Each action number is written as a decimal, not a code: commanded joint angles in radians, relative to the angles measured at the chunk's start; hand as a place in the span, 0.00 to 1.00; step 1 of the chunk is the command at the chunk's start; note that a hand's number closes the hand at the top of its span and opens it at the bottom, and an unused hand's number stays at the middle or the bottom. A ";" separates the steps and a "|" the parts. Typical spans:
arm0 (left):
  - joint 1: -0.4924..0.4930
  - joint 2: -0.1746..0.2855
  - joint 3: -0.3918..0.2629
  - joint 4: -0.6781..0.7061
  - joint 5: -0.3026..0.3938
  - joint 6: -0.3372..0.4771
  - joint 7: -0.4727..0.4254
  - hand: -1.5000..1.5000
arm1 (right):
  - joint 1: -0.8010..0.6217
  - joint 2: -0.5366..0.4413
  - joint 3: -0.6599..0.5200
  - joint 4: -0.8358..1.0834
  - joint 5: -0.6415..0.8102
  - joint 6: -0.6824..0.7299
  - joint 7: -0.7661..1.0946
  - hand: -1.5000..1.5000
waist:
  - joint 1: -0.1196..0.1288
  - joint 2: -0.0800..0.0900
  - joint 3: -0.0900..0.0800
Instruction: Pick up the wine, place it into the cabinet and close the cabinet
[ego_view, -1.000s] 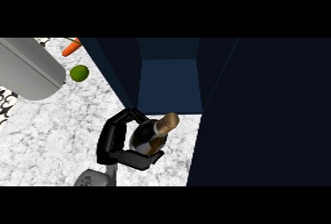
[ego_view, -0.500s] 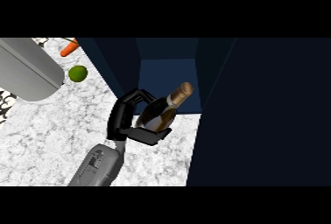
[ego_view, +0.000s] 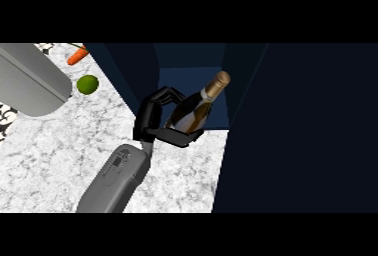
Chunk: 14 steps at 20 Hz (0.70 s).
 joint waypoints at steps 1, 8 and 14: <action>-0.057 0.000 -0.045 0.116 0.073 0.041 -0.084 1.00 | 0.056 -0.009 0.011 -0.196 -0.029 0.004 0.065 0.00 | -0.009 0.002 -0.001; -0.284 0.000 0.006 0.314 0.179 0.088 -0.070 1.00 | 0.073 -0.015 -0.003 -0.182 -0.070 0.035 0.025 0.00 | -0.035 0.008 0.000; -0.370 0.000 -0.054 0.463 0.179 0.122 -0.064 1.00 | 0.067 0.004 -0.012 -0.176 -0.083 0.044 0.019 0.00 | -0.039 0.009 0.000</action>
